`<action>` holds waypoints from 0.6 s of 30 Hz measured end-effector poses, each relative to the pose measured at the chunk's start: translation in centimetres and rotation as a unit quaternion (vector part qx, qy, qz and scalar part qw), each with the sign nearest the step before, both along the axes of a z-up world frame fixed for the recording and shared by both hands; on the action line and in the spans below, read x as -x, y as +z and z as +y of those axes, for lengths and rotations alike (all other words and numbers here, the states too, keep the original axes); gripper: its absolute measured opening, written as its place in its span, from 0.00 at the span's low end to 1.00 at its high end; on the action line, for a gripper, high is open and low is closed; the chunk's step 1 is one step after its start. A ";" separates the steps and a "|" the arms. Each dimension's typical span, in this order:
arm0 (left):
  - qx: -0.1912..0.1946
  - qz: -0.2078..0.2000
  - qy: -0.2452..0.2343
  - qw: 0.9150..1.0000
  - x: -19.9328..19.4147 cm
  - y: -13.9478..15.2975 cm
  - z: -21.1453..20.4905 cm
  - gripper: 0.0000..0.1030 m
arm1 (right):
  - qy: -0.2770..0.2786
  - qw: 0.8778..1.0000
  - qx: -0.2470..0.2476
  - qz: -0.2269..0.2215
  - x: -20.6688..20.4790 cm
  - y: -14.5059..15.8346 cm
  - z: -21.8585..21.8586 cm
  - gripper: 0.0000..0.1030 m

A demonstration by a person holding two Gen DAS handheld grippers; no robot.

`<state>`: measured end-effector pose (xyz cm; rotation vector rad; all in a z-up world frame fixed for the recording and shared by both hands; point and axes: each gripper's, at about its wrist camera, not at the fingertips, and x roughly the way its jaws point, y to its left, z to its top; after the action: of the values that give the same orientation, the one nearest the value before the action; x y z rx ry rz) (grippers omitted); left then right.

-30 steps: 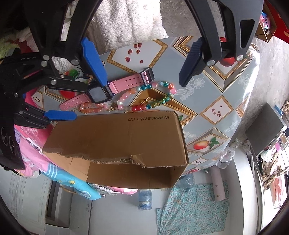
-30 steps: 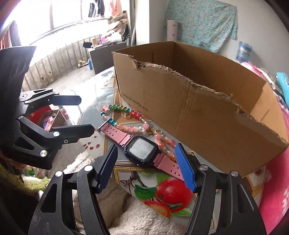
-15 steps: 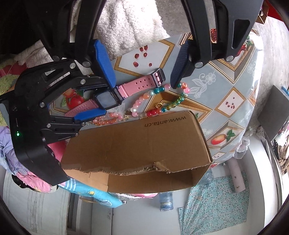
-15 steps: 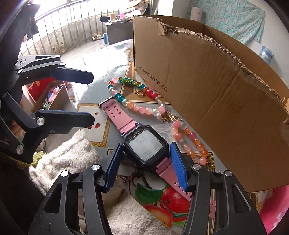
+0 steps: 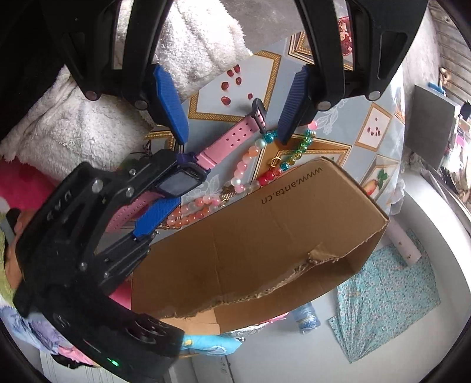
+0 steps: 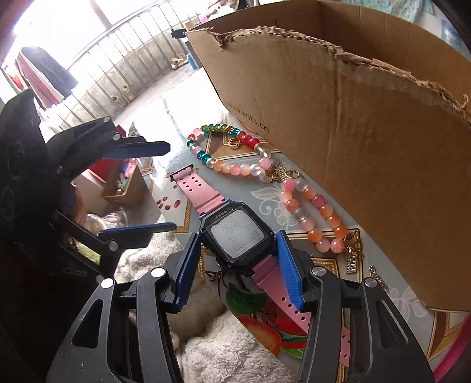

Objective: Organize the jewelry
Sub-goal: 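Lower the right gripper onto the pink-strapped watch face and close it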

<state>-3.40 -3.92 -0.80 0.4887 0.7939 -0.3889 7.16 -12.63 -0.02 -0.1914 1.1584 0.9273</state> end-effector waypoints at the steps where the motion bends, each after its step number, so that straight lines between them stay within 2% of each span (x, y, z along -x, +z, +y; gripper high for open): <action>1: -0.011 -0.003 -0.004 1.000 -0.1 -0.2 -0.3 0.60 | 0.002 1.000 -0.009 0.016 -0.4 -0.1 -0.4 0.47; 3: -0.028 -0.005 -0.013 1.000 -0.2 -0.6 -0.8 0.58 | 0.005 0.999 -0.021 0.038 -1.1 -0.1 -0.9 0.47; 6: -0.046 -0.005 -0.022 0.999 -0.5 -1.1 -1.4 0.48 | 0.008 0.998 -0.033 0.057 -1.9 -0.3 -0.6 0.47; 8: -0.045 0.001 -0.022 0.999 -0.9 -1.4 -1.6 0.32 | 0.008 0.997 -0.041 0.064 -2.1 -0.2 -1.0 0.47; 9: -0.042 0.005 -0.020 0.999 -1.1 -1.5 -1.6 0.29 | 0.007 0.997 -0.044 0.067 -2.4 0.1 -1.8 0.47; 10: -0.038 0.009 -0.015 0.999 -1.5 -1.5 -1.5 0.20 | 0.004 0.997 -0.046 0.068 -2.4 0.2 -2.1 0.47; 11: -0.033 0.014 -0.010 0.999 -1.8 -1.5 -1.4 0.15 | 0.002 0.997 -0.044 0.065 -2.3 0.4 -2.2 0.47; 15: 0.009 0.049 -0.009 0.999 -3.1 -1.1 -0.7 0.13 | -0.015 0.998 -0.037 0.041 -1.4 0.9 -3.1 0.48; 18: 0.010 0.060 -0.008 0.998 -3.6 -1.2 -0.5 0.12 | -0.033 0.999 -0.024 0.011 -0.6 0.4 -3.0 0.48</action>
<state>0.18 -4.47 -1.97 0.4553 0.9014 -0.4434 7.74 -15.65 0.38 -0.1039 1.1556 0.8993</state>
